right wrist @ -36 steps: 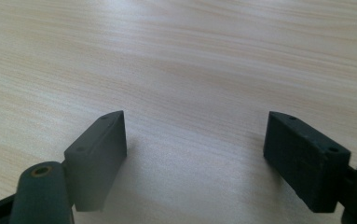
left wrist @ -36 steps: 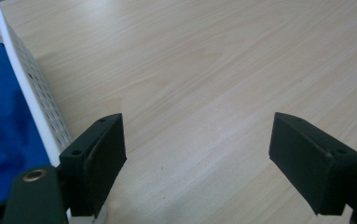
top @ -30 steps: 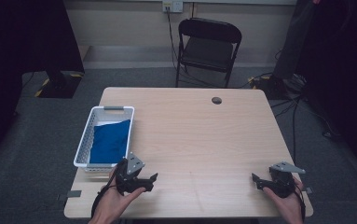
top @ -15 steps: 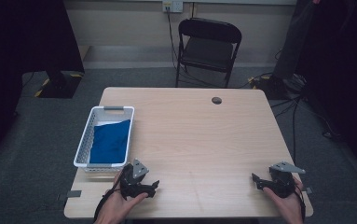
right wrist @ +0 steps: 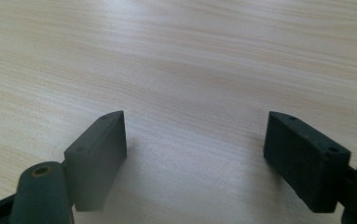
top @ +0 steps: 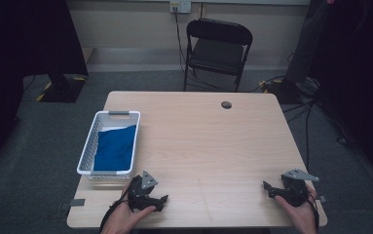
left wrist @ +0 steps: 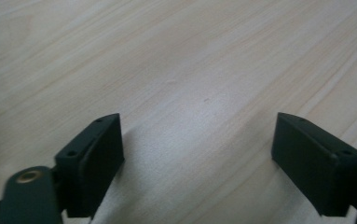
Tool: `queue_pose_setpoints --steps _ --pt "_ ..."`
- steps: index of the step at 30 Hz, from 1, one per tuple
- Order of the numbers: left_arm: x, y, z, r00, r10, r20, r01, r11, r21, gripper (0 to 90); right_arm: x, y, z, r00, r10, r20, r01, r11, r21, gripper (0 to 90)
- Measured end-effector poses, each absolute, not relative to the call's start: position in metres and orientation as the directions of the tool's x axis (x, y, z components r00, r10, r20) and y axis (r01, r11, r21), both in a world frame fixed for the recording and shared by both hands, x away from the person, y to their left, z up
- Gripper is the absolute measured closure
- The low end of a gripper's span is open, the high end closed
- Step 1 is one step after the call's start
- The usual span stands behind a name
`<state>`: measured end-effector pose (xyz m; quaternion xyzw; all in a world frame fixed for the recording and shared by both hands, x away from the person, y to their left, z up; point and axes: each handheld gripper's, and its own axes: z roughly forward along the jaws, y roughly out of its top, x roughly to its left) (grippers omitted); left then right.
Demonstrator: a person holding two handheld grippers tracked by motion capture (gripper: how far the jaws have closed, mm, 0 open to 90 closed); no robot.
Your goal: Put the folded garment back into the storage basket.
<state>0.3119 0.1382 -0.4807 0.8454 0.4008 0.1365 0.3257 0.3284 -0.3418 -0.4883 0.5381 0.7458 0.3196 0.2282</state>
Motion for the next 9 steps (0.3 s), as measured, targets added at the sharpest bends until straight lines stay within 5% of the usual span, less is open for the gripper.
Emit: queue_pose_setpoints --steps 9 --pt "0.3098 0.1384 -0.4827 0.636 0.771 -0.028 0.58 -0.454 0.676 14.6 0.3284 -0.3418 -0.4883 -0.317 0.948 0.004 0.657 0.217 0.722 20.3"
